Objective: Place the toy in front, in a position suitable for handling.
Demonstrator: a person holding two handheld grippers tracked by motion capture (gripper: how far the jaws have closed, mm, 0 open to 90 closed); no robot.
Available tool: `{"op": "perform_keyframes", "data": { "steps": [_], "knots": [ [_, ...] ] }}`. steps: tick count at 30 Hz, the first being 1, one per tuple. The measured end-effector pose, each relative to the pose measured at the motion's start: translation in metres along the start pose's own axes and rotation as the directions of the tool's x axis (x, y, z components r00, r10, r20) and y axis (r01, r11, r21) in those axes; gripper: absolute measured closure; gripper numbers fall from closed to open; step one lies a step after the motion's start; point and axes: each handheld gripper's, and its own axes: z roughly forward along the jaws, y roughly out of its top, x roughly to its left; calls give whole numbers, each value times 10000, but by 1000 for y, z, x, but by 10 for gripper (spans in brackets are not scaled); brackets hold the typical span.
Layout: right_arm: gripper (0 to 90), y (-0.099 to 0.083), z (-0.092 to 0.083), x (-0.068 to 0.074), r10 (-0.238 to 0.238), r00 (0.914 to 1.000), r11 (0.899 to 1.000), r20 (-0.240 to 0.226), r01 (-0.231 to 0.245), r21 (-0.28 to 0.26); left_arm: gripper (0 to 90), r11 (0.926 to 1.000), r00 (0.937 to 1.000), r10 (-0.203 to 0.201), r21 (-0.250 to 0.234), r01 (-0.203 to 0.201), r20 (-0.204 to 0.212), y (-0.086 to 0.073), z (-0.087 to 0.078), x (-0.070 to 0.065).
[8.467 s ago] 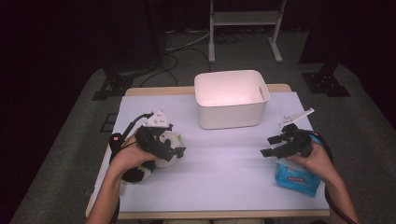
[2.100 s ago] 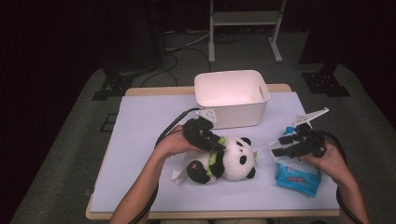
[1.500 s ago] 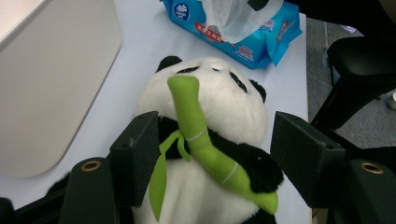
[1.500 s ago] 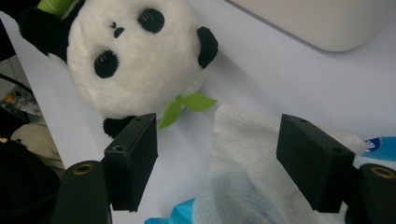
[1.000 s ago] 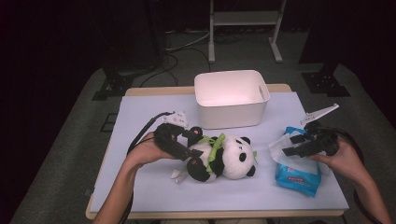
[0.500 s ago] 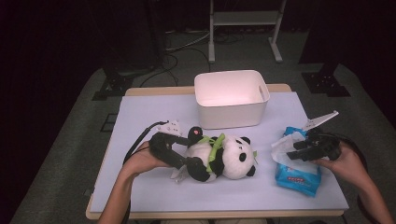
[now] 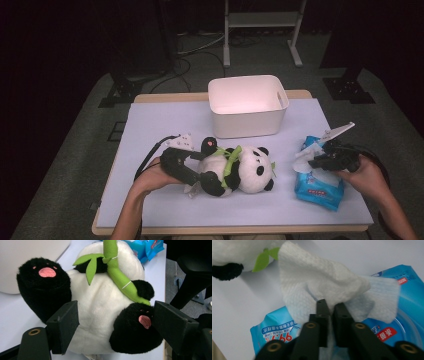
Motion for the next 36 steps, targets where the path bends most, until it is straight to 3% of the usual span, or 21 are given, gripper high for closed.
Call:
{"op": "perform_keyframes", "data": {
  "steps": [6, 19, 25, 36],
  "knots": [
    [856, 0, -7, -3, 209, 9996, 9998, -172, -209, -37, 211, 9997, 9999, 49, -247, -45, 140, -5, 3, -2],
    [862, 4, -29, -8, 516, 9969, 9949, -593, -564, -835, 215, 9997, 9998, 78, -249, -74, 169, -6, 4, -4],
    [865, 5, -37, -12, 757, 9913, 9883, -1077, -890, -1241, 214, 9997, 9998, 66, -250, -62, 177, -6, 4, -4],
    [867, 13, -50, -12, 690, 9861, 9830, -1513, -931, -1585, 209, 9997, 9998, 7, -234, -3, 180, -8, 5, -4]
  ]
}}
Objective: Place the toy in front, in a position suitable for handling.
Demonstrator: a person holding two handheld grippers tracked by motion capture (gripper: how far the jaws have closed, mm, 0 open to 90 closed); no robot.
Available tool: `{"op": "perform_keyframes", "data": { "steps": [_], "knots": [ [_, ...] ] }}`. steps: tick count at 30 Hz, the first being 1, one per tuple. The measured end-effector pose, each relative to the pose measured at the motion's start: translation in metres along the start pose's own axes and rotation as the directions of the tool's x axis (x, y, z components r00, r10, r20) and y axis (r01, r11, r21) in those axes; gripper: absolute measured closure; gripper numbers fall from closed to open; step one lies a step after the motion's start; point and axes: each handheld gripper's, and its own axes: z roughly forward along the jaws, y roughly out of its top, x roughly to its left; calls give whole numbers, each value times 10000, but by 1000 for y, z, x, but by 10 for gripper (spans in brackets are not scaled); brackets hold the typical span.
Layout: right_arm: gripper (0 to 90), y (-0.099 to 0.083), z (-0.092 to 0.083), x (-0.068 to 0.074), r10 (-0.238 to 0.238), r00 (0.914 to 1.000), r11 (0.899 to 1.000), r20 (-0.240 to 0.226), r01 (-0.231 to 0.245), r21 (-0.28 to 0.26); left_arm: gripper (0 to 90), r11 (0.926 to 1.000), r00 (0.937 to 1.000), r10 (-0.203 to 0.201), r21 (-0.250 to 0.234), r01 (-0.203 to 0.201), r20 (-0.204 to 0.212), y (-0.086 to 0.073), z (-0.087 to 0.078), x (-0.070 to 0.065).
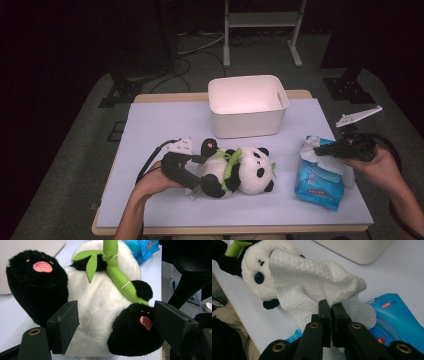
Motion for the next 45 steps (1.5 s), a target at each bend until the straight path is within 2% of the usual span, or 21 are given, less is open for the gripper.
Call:
{"op": "perform_keyframes", "data": {
  "steps": [7, 15, 22, 26, 28, 35, 38, 45],
  "knots": [
    [867, 13, -5, 6, -181, 9997, 9998, -193, 179, -129, 205, 10000, 10000, 21, 23, -21, 1, -1, 0, 0],
    [867, 34, -2, 22, -724, 9964, 9974, -452, 720, -87, 204, 10000, 10000, 33, 30, -33, -17, -1, 0, 0],
    [867, 53, 6, 39, -1288, 9888, 9916, -757, 1290, -21, 203, 10000, 10000, -20, 13, 20, 3, -1, 0, 0],
    [867, 64, 14, 52, -1631, 9811, 9864, -1042, 1643, 27, 203, 10000, 10000, -30, 34, 30, 7, -2, 0, 0],
    [867, 69, 21, 60, -1830, 9760, 9826, -1180, 1854, 101, 203, 10000, 10000, -36, 22, 36, 24, -2, 0, 1],
    [866, 89, 47, 87, -2516, 9500, 9654, -1851, 2599, 215, 203, 10000, 10000, -50, 39, 50, 40, -3, 1, 1],
    [866, 99, 57, 100, -2775, 9367, 9575, -2136, 2877, 177, 202, 10000, 9999, -77, 55, 77, 74, -3, 2, 1],
    [865, 123, 78, 130, -3507, 9002, 9291, -2583, 3689, 241, 202, 9999, 10000, -28, 134, 28, 2, -3, 4, 0]
  ]
}}
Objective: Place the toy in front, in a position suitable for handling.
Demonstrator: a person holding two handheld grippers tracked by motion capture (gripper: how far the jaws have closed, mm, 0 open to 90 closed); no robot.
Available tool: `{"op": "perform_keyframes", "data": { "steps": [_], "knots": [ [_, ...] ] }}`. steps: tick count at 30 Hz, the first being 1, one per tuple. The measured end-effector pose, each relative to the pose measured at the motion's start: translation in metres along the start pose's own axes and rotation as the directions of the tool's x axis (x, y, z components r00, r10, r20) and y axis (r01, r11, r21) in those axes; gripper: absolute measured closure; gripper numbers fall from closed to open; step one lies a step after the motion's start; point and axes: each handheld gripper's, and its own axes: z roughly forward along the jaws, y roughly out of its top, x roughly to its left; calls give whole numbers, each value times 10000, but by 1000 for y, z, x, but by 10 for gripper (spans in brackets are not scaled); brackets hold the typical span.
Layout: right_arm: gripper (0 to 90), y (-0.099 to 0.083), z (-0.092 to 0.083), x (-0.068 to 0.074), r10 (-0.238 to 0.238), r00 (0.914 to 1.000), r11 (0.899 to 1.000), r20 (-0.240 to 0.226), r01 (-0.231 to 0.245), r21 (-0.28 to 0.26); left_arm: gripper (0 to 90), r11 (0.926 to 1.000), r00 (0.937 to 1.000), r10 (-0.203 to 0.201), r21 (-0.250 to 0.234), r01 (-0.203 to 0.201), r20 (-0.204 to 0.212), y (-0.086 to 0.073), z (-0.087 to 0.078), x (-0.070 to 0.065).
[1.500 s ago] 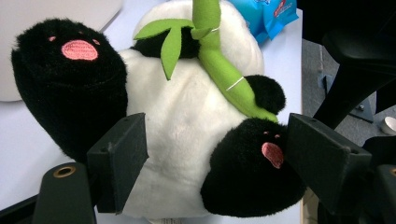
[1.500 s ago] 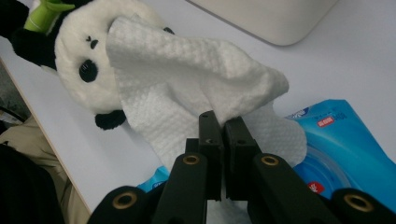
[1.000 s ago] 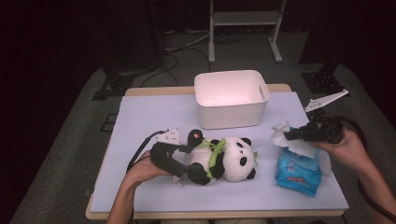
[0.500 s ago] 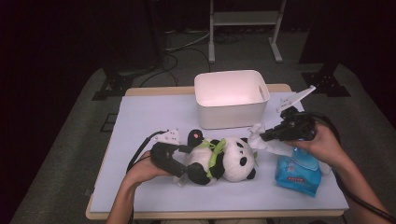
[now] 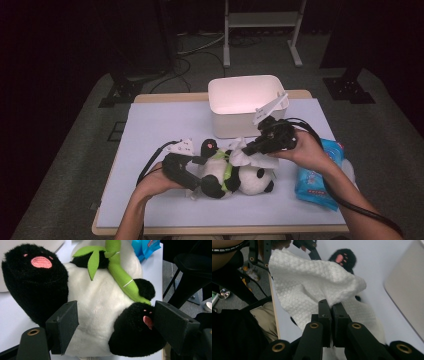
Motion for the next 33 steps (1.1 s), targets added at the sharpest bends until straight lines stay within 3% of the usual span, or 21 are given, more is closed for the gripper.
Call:
{"op": "perform_keyframes", "data": {
  "steps": [7, 14, 20, 24, 33],
  "knots": [
    [865, 21, 34, 9, -545, 9982, 9960, -269, 562, 690, 201, 10000, 9999, -91, 23, 91, -113, -1, 3, 0],
    [865, 8, 58, -4, -314, 9994, 9861, 144, 287, 1635, 202, 9999, 9978, -93, -64, 89, -654, 0, 0, 1],
    [864, -8, 55, -11, 59, 9999, 9874, 112, -76, 1578, 202, 9999, 9934, 61, 107, -49, -1144, 3, 4, -2],
    [854, -14, 52, -10, 113, 9999, 9883, 30, -116, 1520, 202, 9998, 9928, 130, 192, -108, -1187, 4, 6, -4],
    [637, -12, 36, 2, -475, 9984, 9897, 322, 427, 1364, 201, 10000, 9943, 17, 99, -6, -1070, 3, 5, -3]
  ]
}}
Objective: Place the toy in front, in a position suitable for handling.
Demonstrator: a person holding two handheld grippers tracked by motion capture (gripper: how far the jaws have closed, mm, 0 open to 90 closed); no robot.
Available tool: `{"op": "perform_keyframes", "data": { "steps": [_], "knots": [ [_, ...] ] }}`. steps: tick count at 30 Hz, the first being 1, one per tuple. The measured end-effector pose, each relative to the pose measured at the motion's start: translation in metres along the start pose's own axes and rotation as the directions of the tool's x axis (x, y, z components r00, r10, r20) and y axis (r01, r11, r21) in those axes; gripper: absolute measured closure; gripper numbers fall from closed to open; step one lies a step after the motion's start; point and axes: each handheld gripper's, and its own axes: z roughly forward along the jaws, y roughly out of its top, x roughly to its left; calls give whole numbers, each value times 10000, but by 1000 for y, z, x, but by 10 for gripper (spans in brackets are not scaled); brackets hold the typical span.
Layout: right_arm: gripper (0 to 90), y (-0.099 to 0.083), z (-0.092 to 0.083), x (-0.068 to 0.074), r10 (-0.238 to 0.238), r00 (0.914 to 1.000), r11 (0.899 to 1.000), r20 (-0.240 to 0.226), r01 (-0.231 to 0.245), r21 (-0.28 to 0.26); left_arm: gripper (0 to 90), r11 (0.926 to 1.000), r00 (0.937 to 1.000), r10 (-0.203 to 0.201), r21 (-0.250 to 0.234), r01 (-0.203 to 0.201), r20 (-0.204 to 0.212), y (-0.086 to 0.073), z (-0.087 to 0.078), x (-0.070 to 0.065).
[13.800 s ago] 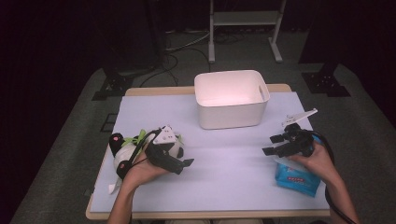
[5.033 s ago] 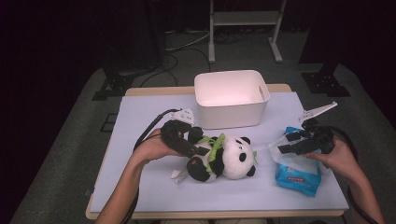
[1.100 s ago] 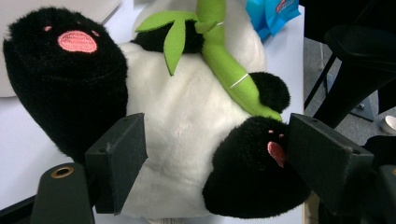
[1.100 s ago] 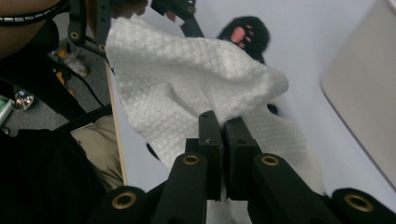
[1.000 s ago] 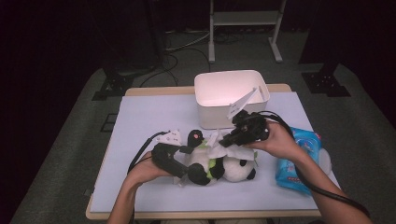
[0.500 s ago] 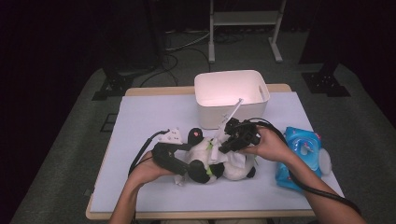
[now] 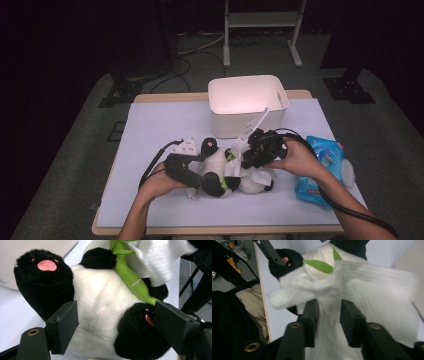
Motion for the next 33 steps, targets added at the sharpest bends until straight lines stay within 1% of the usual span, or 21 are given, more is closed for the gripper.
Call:
{"op": "perform_keyframes", "data": {
  "steps": [1, 2, 4, 6, 7, 9, 11, 12, 14, 15, 16, 17, 18, 19, 21, 23, 24, 25, 30, 33],
  "knots": [
    [617, -1, -2, 0, -49, 10000, 10000, 28, 49, -33, 201, 10000, 10000, -3, 22, 3, -18, 0, 0, 0],
    [594, -2, -5, 1, -21, 9999, 10000, 158, 23, -78, 201, 10000, 10000, 21, 30, -21, -24, 0, -1, 0],
    [540, -6, -9, 0, -2, 9998, 9998, 190, 6, -206, 201, 10000, 10000, 7, 23, -7, -14, 0, -1, 0],
    [523, -9, -13, -1, 2, 9990, 9998, 441, 7, -215, 201, 10000, 10000, -23, 0, 23, 15, 0, 0, 0],
    [499, -10, -14, -1, 47, 9991, 9998, 432, -38, -205, 201, 10000, 10000, -19, -1, 19, 9, 0, 0, 0],
    [490, -12, -18, -2, -123, 9976, 9997, 678, 138, -216, 201, 10000, 10000, 10, 37, -10, 8, 0, -1, 0],
    [459, -13, -21, -3, -15, 9981, 9994, 617, 37, -352, 200, 10000, 10000, -12, 26, 12, 27, 0, 0, 0],
    [447, -14, -22, -5, -5, 9962, 9995, 871, 32, -309, 200, 10000, 10000, -14, 11, 14, 34, 0, 0, 1],
    [416, -14, -20, -7, 131, 9959, 9995, 900, -106, -289, 199, 10000, 10000, 10, -9, -10, 18, 0, 0, 0],
    [415, -14, -18, -9, 156, 9941, 9996, 1070, -129, -259, 199, 10000, 10000, 16, 15, -16, 13, 0, 0, 0],
    [405, -14, -15, -10, 271, 9927, 9995, 1178, -251, -184, 199, 10000, 10000, 41, 33, -41, 7, 0, 0, 0],
    [408, -14, -12, -12, 315, 9931, 9994, 1132, -295, -196, 200, 10000, 10000, 78, 29, -78, -20, 0, 0, 0],
    [440, -14, -7, -14, 375, 9942, 9991, 1003, -353, -236, 199, 10000, 10000, 91, 31, -91, -28, 0, 0, 0],
    [467, -14, -3, -14, 398, 9944, 9991, 976, -382, -190, 199, 10000, 10000, 72, 24, -72, -25, 0, 0, 0],
    [528, -15, 8, -15, 503, 9953, 9987, 833, -508, 38, 199, 10000, 10000, 54, 4, -54, -33, 0, 0, 0],
    [571, -15, 11, -15, 537, 9947, 9986, 878, -532, -76, 200, 10000, 10000, 10, -19, -10, -58, 0, 0, 0],
    [618, -15, 10, -16, 612, 9945, 9981, 856, -605, -107, 200, 10000, 10000, 7, -22, -7, -63, 0, 0, 0],
    [646, -16, 8, -15, 673, 9942, 9977, 837, -664, -134, 200, 10000, 10000, 15, -12, -15, -64, 0, 0, 0],
    [804, -23, -1, -13, 605, 9956, 9979, 720, -585, -295, 200, 10000, 9999, 72, 55, -71, -148, 1, 1, -2],
    [836, -30, -4, -13, 708, 9951, 9973, 690, -695, -217, 200, 10000, 9998, 32, 52, -31, -180, 1, 0, -2]
  ]
}}
